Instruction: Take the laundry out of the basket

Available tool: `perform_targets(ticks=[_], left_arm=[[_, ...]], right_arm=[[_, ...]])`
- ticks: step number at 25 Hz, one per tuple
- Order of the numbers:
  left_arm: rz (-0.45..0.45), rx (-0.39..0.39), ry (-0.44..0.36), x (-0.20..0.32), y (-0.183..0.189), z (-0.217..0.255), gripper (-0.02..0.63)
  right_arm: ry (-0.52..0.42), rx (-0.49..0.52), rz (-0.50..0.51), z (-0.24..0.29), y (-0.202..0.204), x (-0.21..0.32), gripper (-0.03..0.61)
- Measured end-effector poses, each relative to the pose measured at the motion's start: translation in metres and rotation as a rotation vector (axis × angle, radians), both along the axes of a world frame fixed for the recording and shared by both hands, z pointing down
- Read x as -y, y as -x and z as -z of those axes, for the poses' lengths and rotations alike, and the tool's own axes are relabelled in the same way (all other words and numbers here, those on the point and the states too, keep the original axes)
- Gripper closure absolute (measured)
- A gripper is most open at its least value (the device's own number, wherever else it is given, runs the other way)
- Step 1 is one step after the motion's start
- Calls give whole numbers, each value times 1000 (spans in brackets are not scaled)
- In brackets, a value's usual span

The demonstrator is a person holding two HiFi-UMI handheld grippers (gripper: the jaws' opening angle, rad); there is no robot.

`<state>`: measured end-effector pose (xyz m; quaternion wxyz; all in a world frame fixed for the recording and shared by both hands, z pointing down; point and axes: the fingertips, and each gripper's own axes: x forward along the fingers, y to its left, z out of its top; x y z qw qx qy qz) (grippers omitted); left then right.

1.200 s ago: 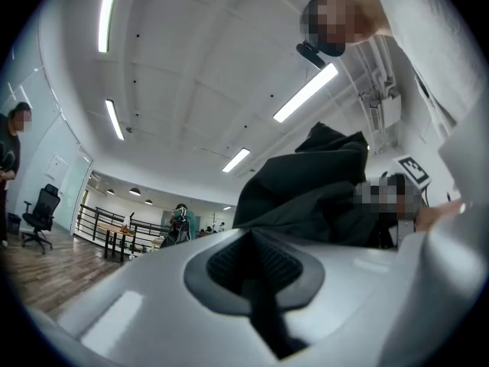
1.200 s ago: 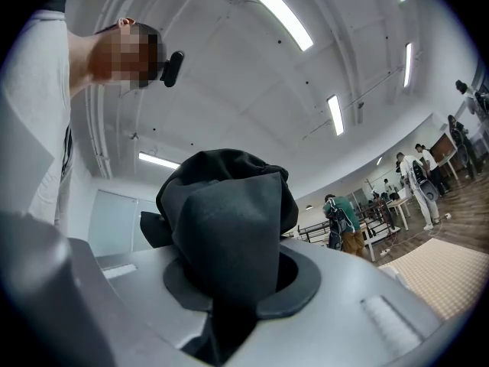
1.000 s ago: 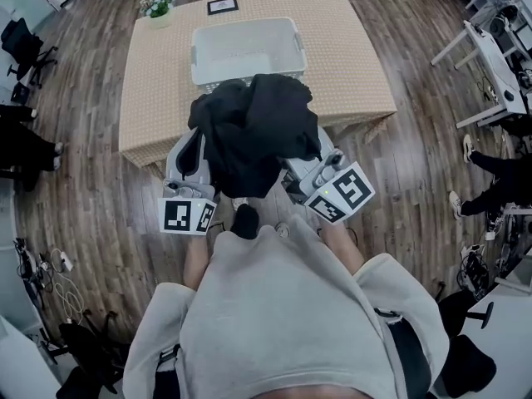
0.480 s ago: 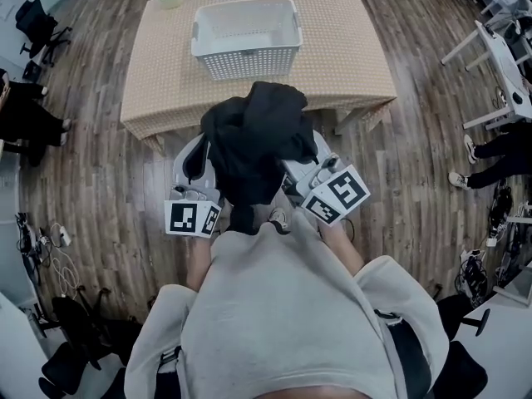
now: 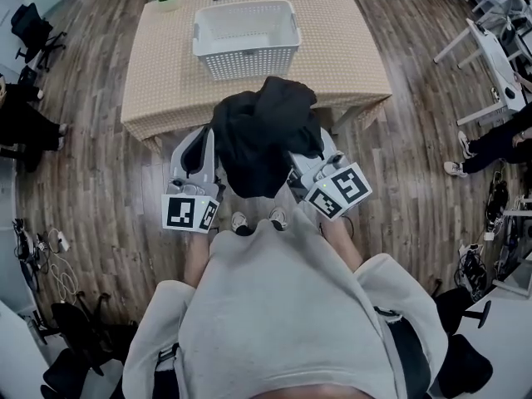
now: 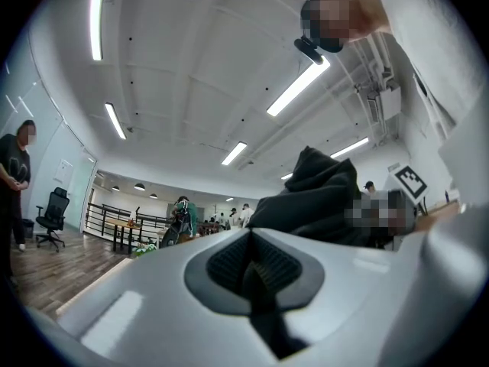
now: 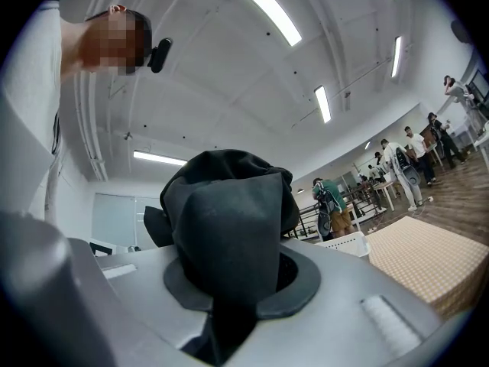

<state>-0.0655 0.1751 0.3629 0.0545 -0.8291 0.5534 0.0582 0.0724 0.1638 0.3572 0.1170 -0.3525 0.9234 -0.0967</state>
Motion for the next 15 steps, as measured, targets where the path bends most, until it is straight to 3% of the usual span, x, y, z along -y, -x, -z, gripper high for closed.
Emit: perform_targets(ticks=[7, 15], left_arm=[[-30, 11, -1, -9, 16, -3, 603], [-50, -3, -26, -8, 32, 6, 603]], right_arm=[[53, -13, -34, -23, 15, -4, 502], [28, -21, -48, -14, 33, -5, 503]])
